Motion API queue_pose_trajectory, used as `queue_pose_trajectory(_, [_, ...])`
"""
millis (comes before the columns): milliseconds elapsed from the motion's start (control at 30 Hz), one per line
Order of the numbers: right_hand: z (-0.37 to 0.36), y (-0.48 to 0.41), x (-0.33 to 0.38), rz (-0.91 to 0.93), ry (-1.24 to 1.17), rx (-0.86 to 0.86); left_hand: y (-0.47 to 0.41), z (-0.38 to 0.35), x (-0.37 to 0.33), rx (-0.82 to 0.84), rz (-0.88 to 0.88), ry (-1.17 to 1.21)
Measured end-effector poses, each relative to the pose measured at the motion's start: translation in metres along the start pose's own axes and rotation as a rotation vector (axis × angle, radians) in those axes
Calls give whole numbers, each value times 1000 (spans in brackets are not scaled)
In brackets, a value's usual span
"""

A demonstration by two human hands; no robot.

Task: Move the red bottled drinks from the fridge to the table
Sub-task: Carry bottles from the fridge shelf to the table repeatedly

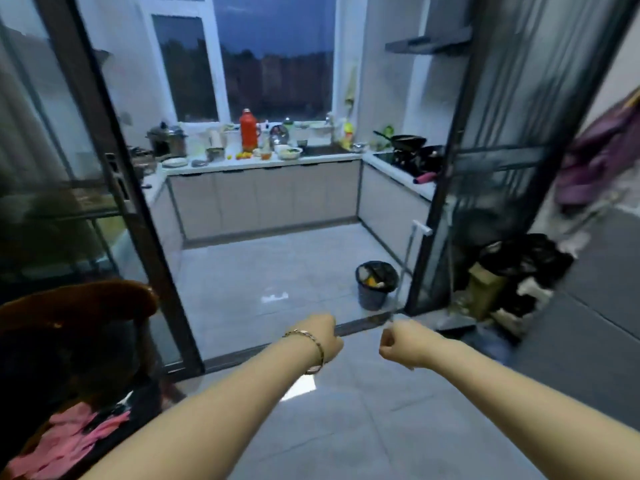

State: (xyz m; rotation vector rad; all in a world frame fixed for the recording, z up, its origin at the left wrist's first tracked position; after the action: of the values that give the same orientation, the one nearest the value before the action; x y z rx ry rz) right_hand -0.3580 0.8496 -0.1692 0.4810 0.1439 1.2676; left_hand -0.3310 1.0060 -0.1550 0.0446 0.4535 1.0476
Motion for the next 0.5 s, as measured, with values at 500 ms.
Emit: queue_pose_trajectory(500, [240, -60, -452, -608, -136, -338, -317, 35, -440, 1, -626, -131])
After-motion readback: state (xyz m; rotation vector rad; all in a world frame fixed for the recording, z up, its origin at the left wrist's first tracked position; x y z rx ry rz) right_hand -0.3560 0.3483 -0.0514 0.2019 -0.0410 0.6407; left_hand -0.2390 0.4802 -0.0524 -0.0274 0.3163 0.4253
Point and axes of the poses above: each hand's wrist, its own y-axis away from the middle knuckle, its own z-axis out of the back of the hand, x = y × z, the point moved 3 cm from there along -y, towards the middle knuckle, and after that the axes turned 11 degrees about -z, right-handed, at the moved point
